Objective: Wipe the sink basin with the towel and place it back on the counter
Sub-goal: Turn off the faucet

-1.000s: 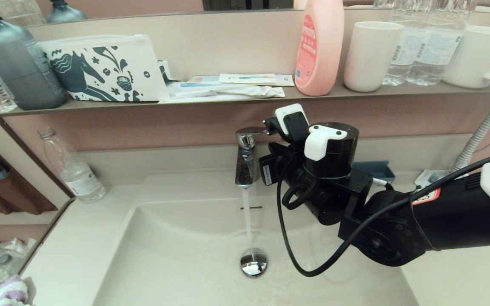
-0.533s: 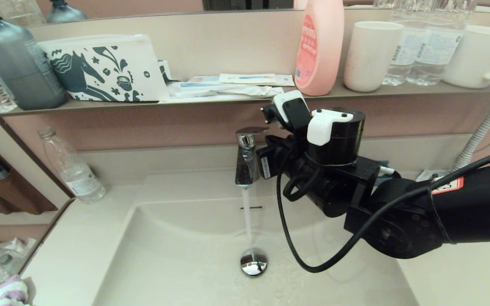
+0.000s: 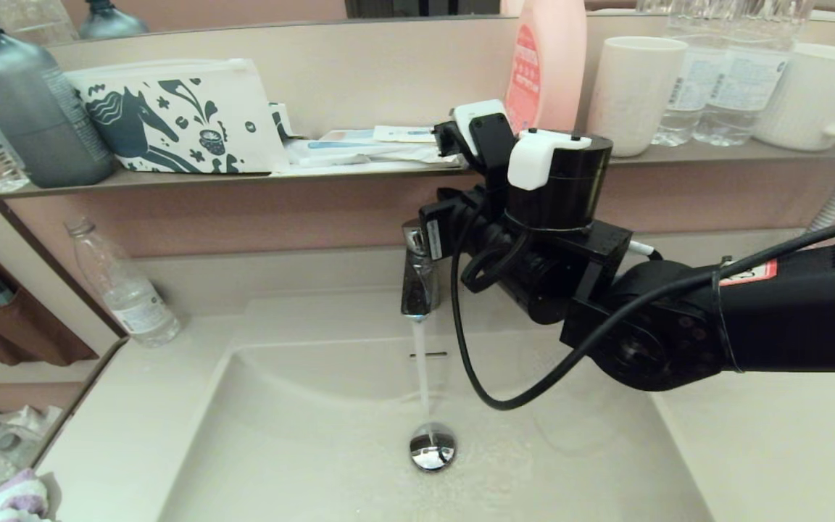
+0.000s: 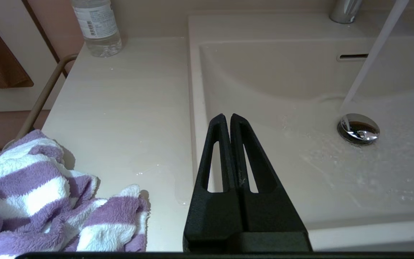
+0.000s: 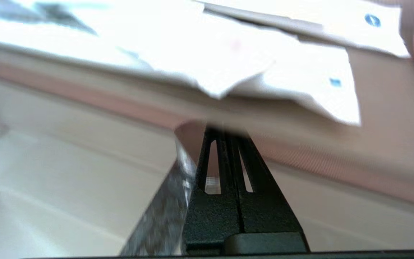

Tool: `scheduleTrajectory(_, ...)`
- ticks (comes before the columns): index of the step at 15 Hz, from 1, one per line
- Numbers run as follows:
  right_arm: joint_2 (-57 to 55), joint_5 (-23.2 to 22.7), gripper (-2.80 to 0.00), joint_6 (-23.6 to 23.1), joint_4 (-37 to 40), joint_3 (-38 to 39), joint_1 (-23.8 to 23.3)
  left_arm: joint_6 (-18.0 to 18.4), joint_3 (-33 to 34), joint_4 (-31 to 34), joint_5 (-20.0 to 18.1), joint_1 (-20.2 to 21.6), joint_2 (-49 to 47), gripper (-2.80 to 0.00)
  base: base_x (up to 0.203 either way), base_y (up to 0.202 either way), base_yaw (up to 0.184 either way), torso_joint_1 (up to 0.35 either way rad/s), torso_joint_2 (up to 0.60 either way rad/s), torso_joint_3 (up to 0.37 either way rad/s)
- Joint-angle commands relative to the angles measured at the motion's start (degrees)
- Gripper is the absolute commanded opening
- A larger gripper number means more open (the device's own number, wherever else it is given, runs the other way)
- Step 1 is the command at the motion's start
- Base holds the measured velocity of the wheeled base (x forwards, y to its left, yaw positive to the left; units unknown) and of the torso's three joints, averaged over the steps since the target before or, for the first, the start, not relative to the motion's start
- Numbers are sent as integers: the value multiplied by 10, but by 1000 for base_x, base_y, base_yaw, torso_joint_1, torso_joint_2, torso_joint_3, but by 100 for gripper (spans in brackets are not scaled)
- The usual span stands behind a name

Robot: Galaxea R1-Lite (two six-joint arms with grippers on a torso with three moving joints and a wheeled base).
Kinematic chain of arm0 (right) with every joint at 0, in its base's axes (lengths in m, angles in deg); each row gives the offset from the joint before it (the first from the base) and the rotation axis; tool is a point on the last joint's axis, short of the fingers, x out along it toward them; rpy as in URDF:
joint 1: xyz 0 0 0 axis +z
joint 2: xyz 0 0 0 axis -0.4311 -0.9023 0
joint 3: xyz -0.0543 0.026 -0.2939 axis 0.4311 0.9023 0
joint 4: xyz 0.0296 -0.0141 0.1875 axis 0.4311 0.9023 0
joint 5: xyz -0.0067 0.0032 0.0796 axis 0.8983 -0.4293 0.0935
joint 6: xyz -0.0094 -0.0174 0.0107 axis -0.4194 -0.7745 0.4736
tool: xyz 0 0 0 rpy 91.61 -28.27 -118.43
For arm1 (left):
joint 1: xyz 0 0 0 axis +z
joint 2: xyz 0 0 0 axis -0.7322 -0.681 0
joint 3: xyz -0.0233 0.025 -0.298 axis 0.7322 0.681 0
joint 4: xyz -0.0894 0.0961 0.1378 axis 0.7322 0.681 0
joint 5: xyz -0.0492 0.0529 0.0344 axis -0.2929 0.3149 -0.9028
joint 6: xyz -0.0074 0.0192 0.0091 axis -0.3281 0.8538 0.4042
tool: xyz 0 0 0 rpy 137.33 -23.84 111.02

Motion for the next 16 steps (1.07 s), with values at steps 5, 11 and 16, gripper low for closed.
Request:
scheduleTrajectory(5, -54, 1, -280, -1, 32, -43, 3, 0, 0, 0, 0, 0, 0, -280, 0, 0, 0, 0, 0, 0)
scheduleTrajectory(11, -37, 8, -280, 1, 56, 5, 3, 0, 0, 0, 0, 0, 0, -280, 0, 0, 0, 0, 0, 0)
scheduleTrajectory(16, -15, 18, -280, 19, 59, 29, 8, 0, 0, 0, 0, 0, 0, -280, 0, 0, 0, 0, 0, 0)
